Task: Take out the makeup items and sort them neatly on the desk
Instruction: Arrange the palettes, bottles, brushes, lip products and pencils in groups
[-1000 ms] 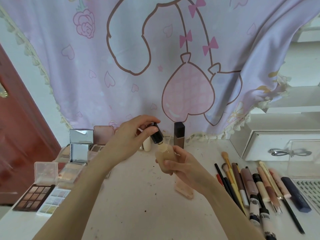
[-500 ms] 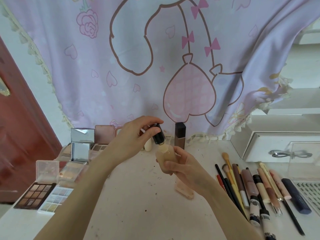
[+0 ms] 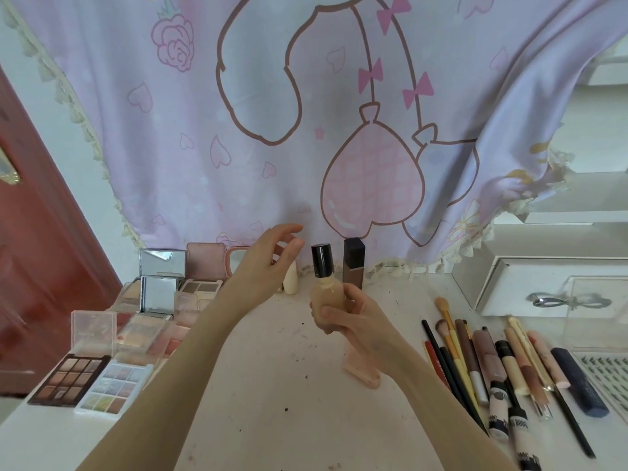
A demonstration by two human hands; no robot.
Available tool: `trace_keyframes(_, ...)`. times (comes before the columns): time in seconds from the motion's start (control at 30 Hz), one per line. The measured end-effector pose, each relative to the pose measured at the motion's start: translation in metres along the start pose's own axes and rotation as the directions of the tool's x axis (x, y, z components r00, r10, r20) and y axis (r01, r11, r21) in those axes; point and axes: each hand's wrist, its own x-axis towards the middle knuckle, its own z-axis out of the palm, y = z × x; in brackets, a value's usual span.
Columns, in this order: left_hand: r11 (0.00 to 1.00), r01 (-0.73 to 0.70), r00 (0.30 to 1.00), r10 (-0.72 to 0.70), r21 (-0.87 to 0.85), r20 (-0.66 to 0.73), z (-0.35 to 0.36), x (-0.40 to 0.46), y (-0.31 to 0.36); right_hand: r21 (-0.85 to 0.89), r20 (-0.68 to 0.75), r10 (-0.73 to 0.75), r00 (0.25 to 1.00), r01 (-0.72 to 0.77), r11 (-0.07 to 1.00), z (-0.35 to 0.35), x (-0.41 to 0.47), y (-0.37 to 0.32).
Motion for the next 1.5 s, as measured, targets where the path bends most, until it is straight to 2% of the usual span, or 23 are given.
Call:
trace_keyframes(0.1,0.992,0.083,0.996,-0.080,0.092,-0.037,0.015,-0.012,-0.034,-0.116,-0.099,-0.029,0.995,0.018,0.993,-0.005,0.010,0.002)
trace_keyframes(0.23,0.942,0.111,0.993,-0.120,0.316,0.011,0.037,-0.041,-0.076,-0.264,-0.179,-0.098,0.979,0.048,0.963,-0.008,0.026,0.006)
trace_keyframes(0.4,0.815,0.154,0.965,-0.245,0.558,0.091,0.060,-0.064,-0.100,-0.304,-0.268,-0.119,0.956,0.033,0.952,-0.004,0.053,0.014)
trace_keyframes(0.5,0.753,0.153,0.951,-0.289,0.640,0.112,0.065,-0.065,-0.106,-0.398,-0.303,-0.134,0.944,0.003,0.918,-0.001,0.068,0.019)
trace_keyframes(0.7,0.739,0.148,0.952,-0.287,0.657,0.108,0.067,-0.067,-0.107,-0.513,-0.383,-0.167,0.908,-0.059,0.857,0.005,0.096,0.031)
trace_keyframes(0.8,0.743,0.153,0.953,-0.285,0.652,0.102,0.066,-0.067,-0.108,-0.527,-0.445,-0.177,0.878,-0.097,0.844,0.009,0.107,0.038)
trace_keyframes(0.97,0.743,0.149,0.956,-0.278,0.652,0.099,0.066,-0.067,-0.108,-0.532,-0.470,-0.188,0.862,-0.107,0.840,0.011,0.114,0.042)
trace_keyframes(1.27,0.723,0.140,0.950,-0.292,0.677,0.115,0.066,-0.067,-0.107,-0.582,-0.431,-0.157,0.888,-0.141,0.801,0.014,0.116,0.041)
trace_keyframes(1.5,0.706,0.141,0.936,-0.324,0.694,0.139,0.066,-0.066,-0.106,-0.595,-0.375,-0.068,0.925,-0.183,0.782,0.013,0.091,0.041)
